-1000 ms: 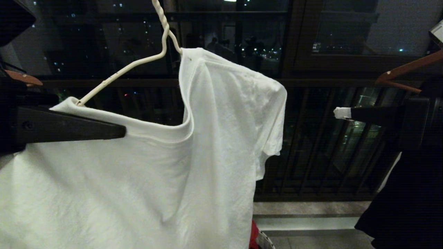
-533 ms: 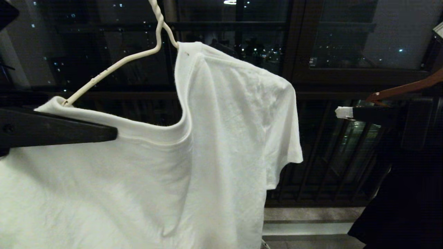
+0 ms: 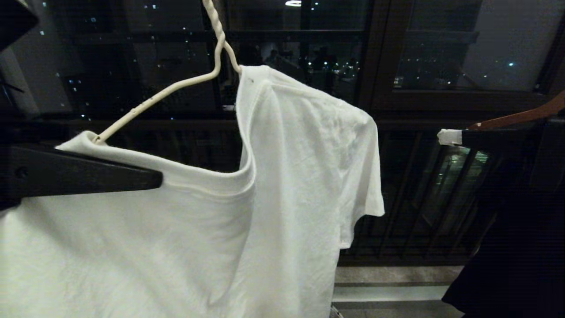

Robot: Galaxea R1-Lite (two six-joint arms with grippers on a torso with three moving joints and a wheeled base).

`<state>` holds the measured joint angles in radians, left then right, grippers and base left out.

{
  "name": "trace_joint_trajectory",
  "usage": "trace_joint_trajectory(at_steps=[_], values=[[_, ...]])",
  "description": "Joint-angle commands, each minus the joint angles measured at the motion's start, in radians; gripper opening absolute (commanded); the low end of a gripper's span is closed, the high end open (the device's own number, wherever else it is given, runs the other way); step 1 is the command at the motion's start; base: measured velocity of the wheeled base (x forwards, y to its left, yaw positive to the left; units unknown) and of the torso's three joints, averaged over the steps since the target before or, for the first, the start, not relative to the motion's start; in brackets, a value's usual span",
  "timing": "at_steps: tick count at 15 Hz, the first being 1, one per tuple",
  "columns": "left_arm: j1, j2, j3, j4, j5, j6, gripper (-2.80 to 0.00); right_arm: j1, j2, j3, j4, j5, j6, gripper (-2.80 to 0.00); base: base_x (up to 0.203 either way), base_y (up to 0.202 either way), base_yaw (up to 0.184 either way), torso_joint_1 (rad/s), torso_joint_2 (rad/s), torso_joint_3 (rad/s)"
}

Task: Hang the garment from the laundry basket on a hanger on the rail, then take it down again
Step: Hang the clothes rack on the clothesline

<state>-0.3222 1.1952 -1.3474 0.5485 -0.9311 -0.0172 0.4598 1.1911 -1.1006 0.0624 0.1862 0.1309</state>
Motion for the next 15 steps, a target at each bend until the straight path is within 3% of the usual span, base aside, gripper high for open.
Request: trace_joint_trajectory(at_steps=[1, 4, 10, 14, 15], values=[[-0.073, 0.006, 0.019, -0.067, 0.084, -0.058, -2.8, 0.0, -0.002, -0.001, -0.023, 0.0, 0.004, -2.8, 0.0, 0.0, 0.0, 0.0, 0.0, 0.0], [-0.08, 0.013, 0.053, -0.194, 0.096, -0.137, -2.8, 0.0, -0.001, -0.005, -0.036, -0.003, 0.004, -2.8, 0.0, 0.0, 0.0, 0.0, 0.0, 0.0], [-0.095, 0.062, -0.039, -0.195, 0.1, -0.135, -2.8, 0.0, -0.001, -0.007, -0.058, -0.022, 0.004, -2.8, 0.0, 0.0, 0.0, 0.0, 0.0, 0.0], [-0.173, 0.122, -0.082, -0.195, 0.25, -0.135, -2.8, 0.0, -0.004, -0.007, -0.059, -0.025, 0.006, -2.8, 0.0, 0.0, 0.0, 0.0, 0.0, 0.0], [-0.179, 0.135, -0.094, -0.195, 0.258, -0.133, -2.8, 0.0, -0.005, -0.007, -0.059, -0.025, 0.006, -2.8, 0.0, 0.0, 0.0, 0.0, 0.0, 0.0]])
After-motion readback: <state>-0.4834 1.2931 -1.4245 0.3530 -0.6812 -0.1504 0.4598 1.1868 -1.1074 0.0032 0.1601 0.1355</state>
